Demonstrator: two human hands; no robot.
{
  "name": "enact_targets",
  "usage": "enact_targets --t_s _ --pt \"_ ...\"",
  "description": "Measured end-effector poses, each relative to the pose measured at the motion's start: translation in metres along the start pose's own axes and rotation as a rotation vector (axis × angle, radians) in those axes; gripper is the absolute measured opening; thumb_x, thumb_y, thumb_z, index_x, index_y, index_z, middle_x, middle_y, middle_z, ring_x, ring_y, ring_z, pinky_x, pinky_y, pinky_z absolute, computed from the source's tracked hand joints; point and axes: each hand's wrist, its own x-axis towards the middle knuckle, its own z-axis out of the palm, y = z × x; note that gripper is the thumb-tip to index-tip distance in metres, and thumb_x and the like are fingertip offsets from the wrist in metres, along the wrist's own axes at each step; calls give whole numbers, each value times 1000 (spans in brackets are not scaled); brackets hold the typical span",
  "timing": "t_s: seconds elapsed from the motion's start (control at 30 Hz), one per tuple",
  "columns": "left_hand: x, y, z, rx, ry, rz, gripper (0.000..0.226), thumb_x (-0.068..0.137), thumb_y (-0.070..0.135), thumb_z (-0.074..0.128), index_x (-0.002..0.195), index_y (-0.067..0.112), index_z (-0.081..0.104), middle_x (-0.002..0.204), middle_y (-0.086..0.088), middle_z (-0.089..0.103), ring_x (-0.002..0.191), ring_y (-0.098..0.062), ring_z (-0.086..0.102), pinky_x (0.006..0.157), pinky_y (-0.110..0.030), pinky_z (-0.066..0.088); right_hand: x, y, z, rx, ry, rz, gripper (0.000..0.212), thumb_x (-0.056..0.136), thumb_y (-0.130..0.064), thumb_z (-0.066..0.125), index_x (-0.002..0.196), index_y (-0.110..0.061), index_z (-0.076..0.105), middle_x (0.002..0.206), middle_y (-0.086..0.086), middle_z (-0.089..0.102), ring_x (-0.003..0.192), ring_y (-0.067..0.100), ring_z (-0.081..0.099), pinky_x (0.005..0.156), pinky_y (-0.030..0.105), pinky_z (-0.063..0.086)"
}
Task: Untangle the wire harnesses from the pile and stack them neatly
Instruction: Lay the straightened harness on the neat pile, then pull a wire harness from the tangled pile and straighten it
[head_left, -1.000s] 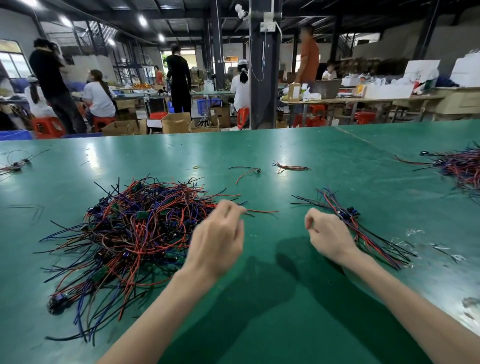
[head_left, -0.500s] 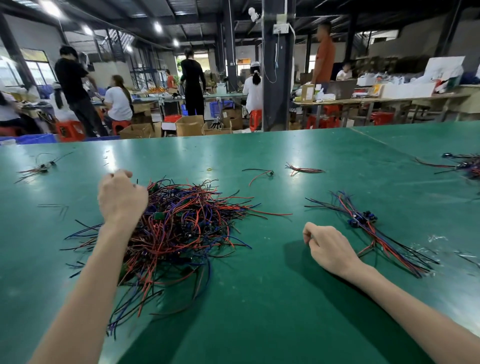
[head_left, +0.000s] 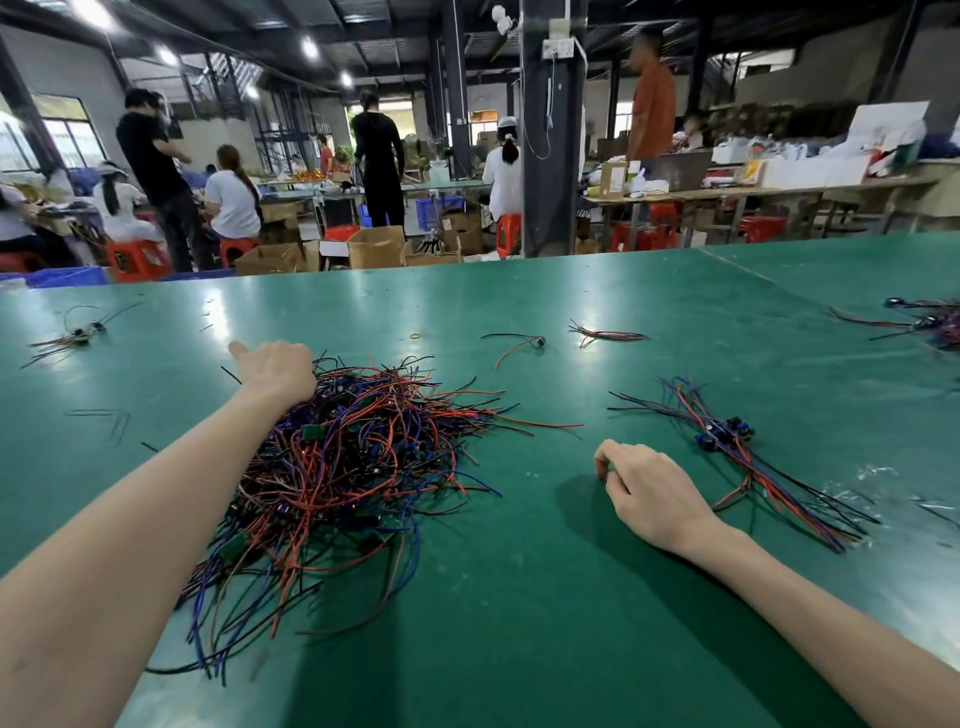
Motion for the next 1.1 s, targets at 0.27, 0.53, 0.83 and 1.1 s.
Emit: enact_targets --t_s 0.27,0.53,0.83,1.1 --pt "5 9 2 128 22 77 12 84 12 48 76 19 53 67 2 44 99 -24 51 106 -60 17 3 0 1 -3 9 2 12 90 -9 42 88 -18 48 76 -8 50 78 20 46 70 30 28" --pt "8 11 -16 -51 6 28 22 89 21 46 71 13 57 73 -3 57 82 -27 51 106 -66 10 0 1 -4 -3 10 14 11 90 -9 42 91 -16 51 74 -9 47 77 20 44 68 29 26" --pt "-19 35 -66 -1015 533 61 22 97 21 44 103 1 54 92 -18 66 80 -29 61 72 -39 49 -1 1 -3 4 -4 29 11 90 -9 43 87 -19 49 71 -11 46 75 18 44 66 29 25" --pt "-113 100 -54 -1610 -91 382 14 97 18 50 91 6 55 75 -7 62 44 -8 51 39 -22 46 -3 -23 -10 576 134 35 24 80 7 60 74 -15 64 55 11 48 52 12 38 55 24 34"
